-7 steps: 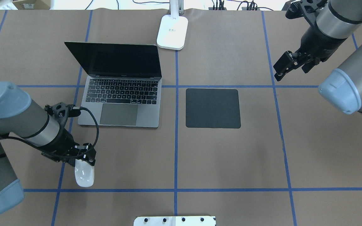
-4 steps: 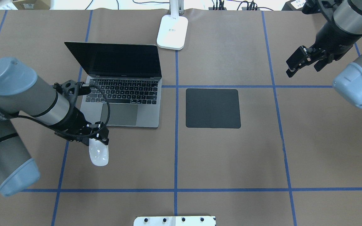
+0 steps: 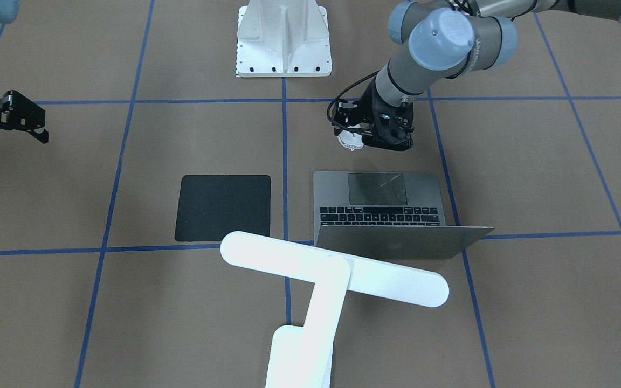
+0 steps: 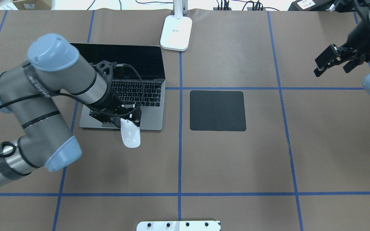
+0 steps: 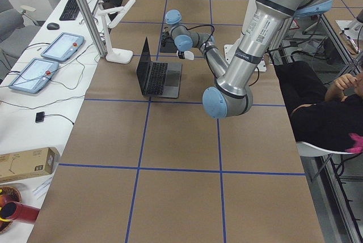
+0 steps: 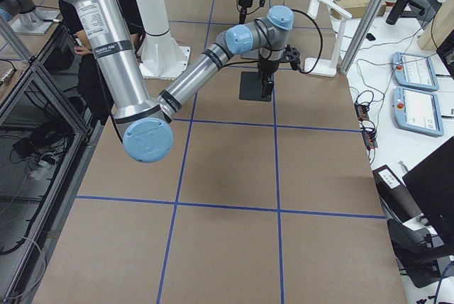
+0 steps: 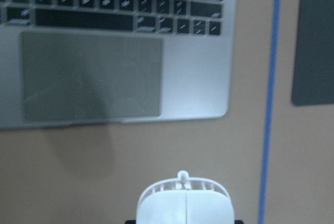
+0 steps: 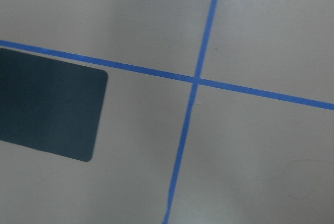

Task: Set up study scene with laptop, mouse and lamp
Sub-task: 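Lift the white mouse with the left gripper and carry it over the laptop, then move the white mouse with the left gripper above the dark mouse pad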

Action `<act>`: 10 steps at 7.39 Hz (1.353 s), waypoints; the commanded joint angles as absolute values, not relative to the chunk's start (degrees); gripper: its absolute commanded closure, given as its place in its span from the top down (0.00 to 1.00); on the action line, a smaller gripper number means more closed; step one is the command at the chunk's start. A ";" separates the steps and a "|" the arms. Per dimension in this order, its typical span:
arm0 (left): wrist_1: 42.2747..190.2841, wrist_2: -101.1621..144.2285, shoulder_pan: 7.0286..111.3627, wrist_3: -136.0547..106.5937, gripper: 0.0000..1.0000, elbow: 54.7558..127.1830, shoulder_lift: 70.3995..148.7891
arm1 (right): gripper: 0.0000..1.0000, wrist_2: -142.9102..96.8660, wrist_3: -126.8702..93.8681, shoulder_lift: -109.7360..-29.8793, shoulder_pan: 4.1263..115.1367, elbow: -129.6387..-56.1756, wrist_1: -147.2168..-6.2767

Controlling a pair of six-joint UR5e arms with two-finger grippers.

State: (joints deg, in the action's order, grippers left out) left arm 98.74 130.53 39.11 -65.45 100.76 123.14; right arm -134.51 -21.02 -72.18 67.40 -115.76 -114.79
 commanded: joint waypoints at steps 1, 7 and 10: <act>99.14 130.34 38.85 -67.13 0.62 93.82 130.65 | 1.00 -134.56 -20.48 -75.05 70.21 -116.37 -114.87; 110.28 118.95 32.71 -77.33 0.62 66.39 151.51 | 1.00 -135.09 -19.86 -78.05 73.30 -117.77 -115.31; 111.27 116.54 31.90 -76.39 0.62 63.47 152.57 | 1.00 -135.09 -19.86 -79.01 74.18 -117.77 -115.31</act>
